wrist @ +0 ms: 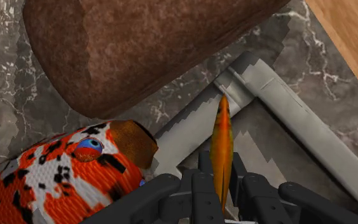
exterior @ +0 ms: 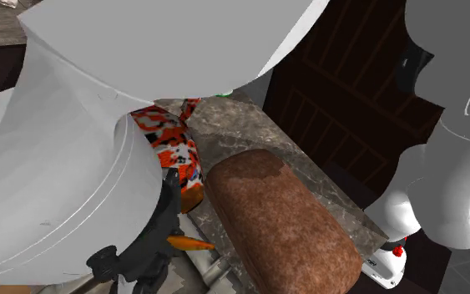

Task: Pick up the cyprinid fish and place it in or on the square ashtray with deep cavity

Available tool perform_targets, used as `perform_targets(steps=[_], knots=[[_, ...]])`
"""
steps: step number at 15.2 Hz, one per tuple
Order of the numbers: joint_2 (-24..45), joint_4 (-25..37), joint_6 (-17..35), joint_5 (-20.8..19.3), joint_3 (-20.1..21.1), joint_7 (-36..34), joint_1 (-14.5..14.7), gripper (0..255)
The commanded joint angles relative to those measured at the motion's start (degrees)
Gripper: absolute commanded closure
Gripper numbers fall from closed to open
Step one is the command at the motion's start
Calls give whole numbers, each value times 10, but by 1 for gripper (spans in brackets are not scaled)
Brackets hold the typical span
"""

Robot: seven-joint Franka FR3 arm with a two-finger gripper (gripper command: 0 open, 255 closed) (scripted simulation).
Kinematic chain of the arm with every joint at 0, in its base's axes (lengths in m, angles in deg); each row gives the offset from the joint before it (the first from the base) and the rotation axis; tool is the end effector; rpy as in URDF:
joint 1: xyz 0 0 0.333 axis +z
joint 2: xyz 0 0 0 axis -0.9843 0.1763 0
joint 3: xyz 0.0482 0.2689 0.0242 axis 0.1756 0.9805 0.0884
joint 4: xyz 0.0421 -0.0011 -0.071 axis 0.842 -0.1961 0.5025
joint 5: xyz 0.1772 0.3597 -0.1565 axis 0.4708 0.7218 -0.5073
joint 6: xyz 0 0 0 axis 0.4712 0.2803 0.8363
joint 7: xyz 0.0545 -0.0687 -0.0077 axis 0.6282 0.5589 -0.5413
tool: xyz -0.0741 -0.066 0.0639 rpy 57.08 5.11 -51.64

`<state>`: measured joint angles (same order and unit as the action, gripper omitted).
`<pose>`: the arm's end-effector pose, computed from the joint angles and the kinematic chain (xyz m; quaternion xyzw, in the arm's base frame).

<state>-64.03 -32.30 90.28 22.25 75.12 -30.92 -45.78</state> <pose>0.2328 0.5968 0.5199 0.9165 0.3846 -0.0377 0.1034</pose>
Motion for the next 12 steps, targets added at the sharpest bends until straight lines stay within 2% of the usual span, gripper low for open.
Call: perform_targets(steps=[1,3,12], knots=[[57,73,-28,-33,-4,-24,49,255],[127,182,-72,-72,-16,-39,118,255],[100,61,17,-52,-11,-50,75,255]])
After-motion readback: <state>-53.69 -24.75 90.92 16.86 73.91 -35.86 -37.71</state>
